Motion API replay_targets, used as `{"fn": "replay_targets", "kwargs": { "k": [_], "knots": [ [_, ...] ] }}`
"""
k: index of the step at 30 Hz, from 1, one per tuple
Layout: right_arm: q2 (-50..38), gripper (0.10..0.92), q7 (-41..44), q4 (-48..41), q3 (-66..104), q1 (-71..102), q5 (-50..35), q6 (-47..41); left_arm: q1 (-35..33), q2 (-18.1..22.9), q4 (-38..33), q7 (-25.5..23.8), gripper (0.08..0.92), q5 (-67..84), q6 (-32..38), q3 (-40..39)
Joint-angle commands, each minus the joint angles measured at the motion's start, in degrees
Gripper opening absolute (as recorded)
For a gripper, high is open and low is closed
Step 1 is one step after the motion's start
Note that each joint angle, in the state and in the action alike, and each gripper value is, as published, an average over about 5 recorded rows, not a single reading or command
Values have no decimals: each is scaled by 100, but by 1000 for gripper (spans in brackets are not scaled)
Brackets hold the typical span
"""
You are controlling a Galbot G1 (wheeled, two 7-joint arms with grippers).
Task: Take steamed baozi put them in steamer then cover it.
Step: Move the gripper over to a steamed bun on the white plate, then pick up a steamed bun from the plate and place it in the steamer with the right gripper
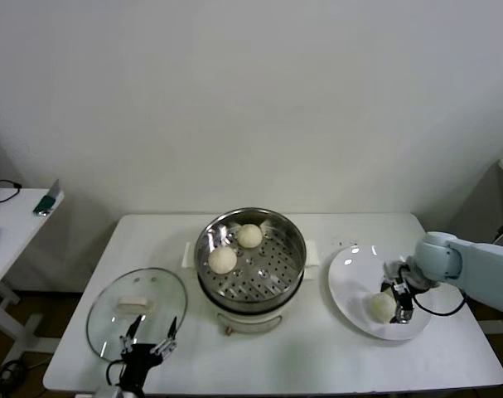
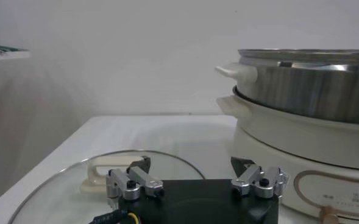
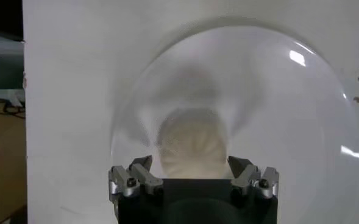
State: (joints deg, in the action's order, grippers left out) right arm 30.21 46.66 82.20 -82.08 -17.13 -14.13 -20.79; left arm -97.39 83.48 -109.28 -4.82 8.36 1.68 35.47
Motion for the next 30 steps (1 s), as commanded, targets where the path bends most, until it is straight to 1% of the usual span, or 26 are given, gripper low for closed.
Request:
{"fn": "replay_targets", "kwargs": {
  "k": [1, 5, 8, 12, 16, 19, 22, 25, 30],
  "knots": [
    [39, 762, -133, -98, 314, 370, 146, -39, 7, -4, 8, 2, 823, -15, -8, -8],
    [68, 700, -97, -80, 257, 257, 157, -15, 8, 9, 1, 3, 823, -31, -6, -20],
    [85, 672, -39, -58, 167, 96, 190, 48, 12, 23, 0, 5, 823, -39, -3, -26],
    [115, 663, 115, 33, -167, -450, 291, 255, 7, 37, -20, 5, 823, -47, -5, -30],
    [276, 662, 365, 256, -1155, -1843, 209, 673, -15, 38, -54, 3, 823, -71, -11, -25],
    [658, 662, 620, 400, -2058, -3271, -137, 1237, -29, 36, -60, 2, 823, -94, -13, -20],
    [1271, 662, 924, 478, -2514, -4504, -527, 2050, -32, 38, -53, 1, 823, -137, -16, -29],
    [1891, 662, 1163, 566, -2461, -5313, -703, 2754, -38, 39, -56, 3, 823, -166, -27, -39],
    [2741, 665, 1335, 1023, -1755, -5766, -762, 3299, -71, 14, -79, 3, 823, -183, -29, -26]
  ]
}}
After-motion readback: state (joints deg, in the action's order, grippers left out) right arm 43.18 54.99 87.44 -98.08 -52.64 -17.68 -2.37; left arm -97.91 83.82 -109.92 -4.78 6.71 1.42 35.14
